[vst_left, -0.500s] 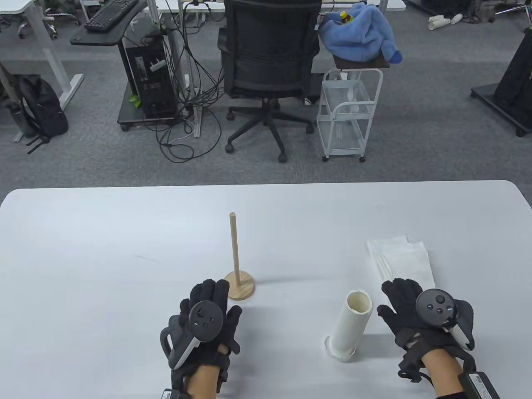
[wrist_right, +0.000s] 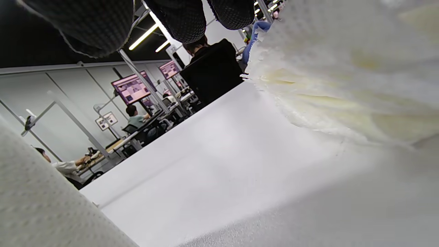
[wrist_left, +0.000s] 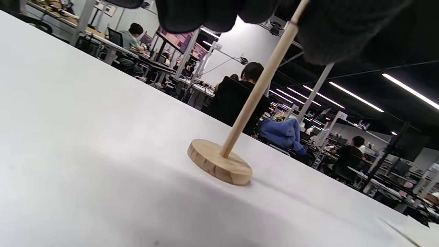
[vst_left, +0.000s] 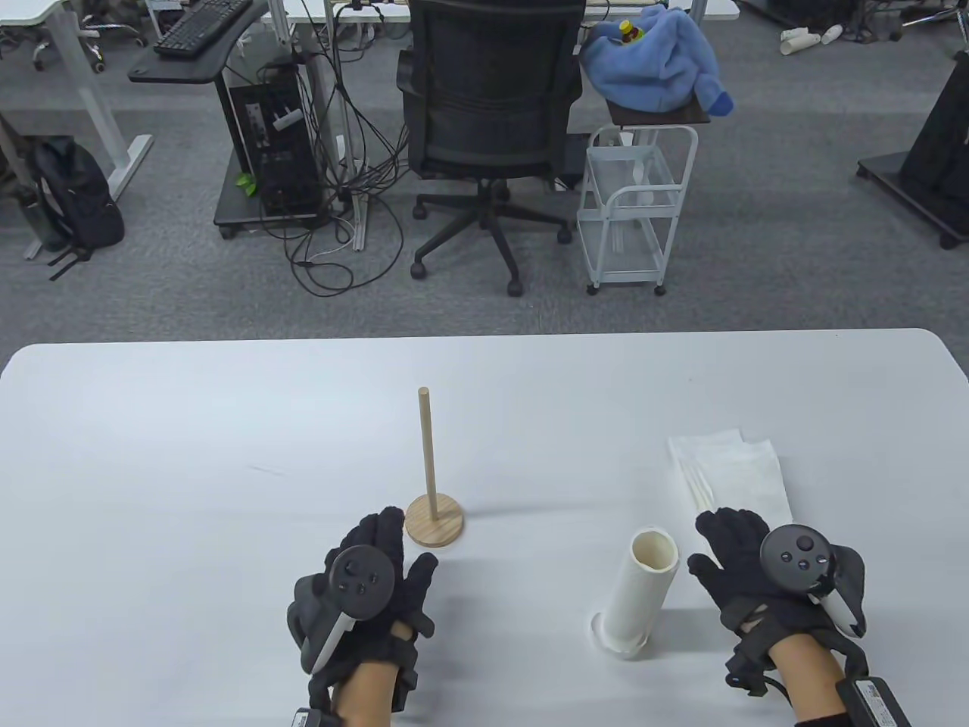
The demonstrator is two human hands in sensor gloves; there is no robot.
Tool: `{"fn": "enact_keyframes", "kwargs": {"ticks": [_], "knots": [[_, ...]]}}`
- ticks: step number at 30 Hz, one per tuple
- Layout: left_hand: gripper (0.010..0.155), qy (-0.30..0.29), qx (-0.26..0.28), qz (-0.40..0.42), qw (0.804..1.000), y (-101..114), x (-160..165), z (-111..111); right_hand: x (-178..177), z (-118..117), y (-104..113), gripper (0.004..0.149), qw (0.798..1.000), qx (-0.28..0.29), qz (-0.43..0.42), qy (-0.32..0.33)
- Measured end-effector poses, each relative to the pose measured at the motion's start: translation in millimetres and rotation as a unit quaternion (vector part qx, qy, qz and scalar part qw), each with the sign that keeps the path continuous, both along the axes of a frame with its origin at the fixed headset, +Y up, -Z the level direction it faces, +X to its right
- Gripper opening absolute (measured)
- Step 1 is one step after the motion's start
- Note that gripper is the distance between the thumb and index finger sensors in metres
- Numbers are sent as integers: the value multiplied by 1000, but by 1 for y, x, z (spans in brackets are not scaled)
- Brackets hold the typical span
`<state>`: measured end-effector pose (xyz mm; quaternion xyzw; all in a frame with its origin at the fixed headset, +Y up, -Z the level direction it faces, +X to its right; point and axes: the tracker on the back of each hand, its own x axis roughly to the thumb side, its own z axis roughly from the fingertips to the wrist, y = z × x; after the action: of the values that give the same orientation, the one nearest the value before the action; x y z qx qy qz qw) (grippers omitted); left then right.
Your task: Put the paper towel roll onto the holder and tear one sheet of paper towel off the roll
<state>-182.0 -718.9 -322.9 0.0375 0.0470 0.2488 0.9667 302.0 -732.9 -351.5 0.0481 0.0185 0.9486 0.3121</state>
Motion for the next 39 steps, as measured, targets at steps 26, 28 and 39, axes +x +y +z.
{"fn": "enact_keyframes", "kwargs": {"ticks": [26, 28, 39], "knots": [[75, 84, -14, 67, 994, 18, 17, -103, 8, 3, 0, 67, 998, -5, -63, -2], [70, 85, -17, 72, 994, 17, 19, -105, 8, 3, 0, 67, 998, -5, -66, -2], [44, 88, -12, 111, 990, 14, 26, -104, 10, 3, 1, 67, 997, -3, -82, -2]]}}
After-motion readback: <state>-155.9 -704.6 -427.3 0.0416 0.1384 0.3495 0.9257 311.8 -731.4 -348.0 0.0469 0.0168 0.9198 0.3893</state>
